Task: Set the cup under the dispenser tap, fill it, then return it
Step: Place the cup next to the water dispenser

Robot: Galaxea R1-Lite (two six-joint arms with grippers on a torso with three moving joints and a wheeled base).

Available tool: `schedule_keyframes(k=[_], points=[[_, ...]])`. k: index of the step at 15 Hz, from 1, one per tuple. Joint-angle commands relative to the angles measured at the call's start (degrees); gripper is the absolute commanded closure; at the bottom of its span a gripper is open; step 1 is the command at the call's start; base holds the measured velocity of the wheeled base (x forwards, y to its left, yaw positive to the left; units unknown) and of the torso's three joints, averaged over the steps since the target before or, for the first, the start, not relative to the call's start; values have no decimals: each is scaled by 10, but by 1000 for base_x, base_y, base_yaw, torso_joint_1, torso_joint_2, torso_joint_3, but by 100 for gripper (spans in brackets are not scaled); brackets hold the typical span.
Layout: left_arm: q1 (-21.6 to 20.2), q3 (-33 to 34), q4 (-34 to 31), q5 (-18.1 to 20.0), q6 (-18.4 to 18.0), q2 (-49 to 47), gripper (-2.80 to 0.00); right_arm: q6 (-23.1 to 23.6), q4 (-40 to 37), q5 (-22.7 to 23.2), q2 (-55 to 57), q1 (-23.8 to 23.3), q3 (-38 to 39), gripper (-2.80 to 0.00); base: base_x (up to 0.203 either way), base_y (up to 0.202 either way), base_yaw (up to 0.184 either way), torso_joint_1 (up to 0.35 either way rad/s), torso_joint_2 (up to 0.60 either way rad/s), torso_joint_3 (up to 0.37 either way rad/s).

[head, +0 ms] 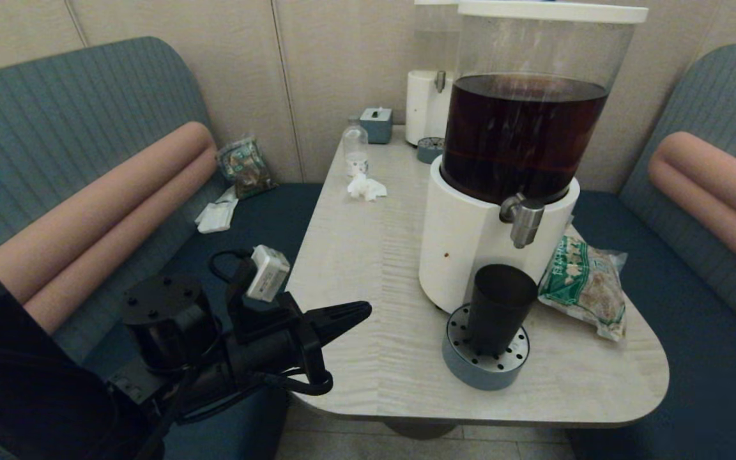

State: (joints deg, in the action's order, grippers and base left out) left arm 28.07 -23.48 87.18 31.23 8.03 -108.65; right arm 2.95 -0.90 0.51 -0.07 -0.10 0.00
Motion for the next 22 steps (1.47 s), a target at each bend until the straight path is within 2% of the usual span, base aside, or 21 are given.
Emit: schedule_keyframes(k=[1, 3, 5, 8, 9, 12, 14, 18, 20, 22], points=[[0, 9, 5, 8, -19, -2, 0, 0, 0, 0, 1, 0, 0, 0, 0, 0, 0, 0, 0, 0], [0, -7, 5, 41, -39, -19, 0, 0, 0, 0, 1, 0, 0, 0, 0, 0, 0, 0, 0, 0], [-14, -54, 5, 45, -41, -36, 0, 0, 0, 0, 1, 0, 0, 0, 0, 0, 0, 0, 0, 0], [-60, -140, 5, 45, -48, -70, 0, 0, 0, 0, 1, 0, 0, 0, 0, 0, 0, 0, 0, 0], [-75, -148, 5, 45, -52, -74, 0, 0, 0, 0, 1, 0, 0, 0, 0, 0, 0, 0, 0, 0], [-83, -138, 5, 45, -59, -17, 0, 0, 0, 0, 1, 0, 0, 0, 0, 0, 0, 0, 0, 0], [-84, -86, 5, 48, -58, 57, 0, 1, 0, 0, 1, 0, 0, 0, 0, 0, 0, 0, 0, 0], [-85, 110, 5, 50, -58, 255, 0, 0, 0, 0, 1, 0, 0, 0, 0, 0, 0, 0, 0, 0], [-94, 203, 4, 9, -56, 339, 0, 0, 0, 0, 1, 0, 0, 0, 0, 0, 0, 0, 0, 0], [-113, 226, -23, -30, -54, 406, 0, 1, 0, 0, 1, 0, 0, 0, 0, 0, 0, 0, 0, 0]])
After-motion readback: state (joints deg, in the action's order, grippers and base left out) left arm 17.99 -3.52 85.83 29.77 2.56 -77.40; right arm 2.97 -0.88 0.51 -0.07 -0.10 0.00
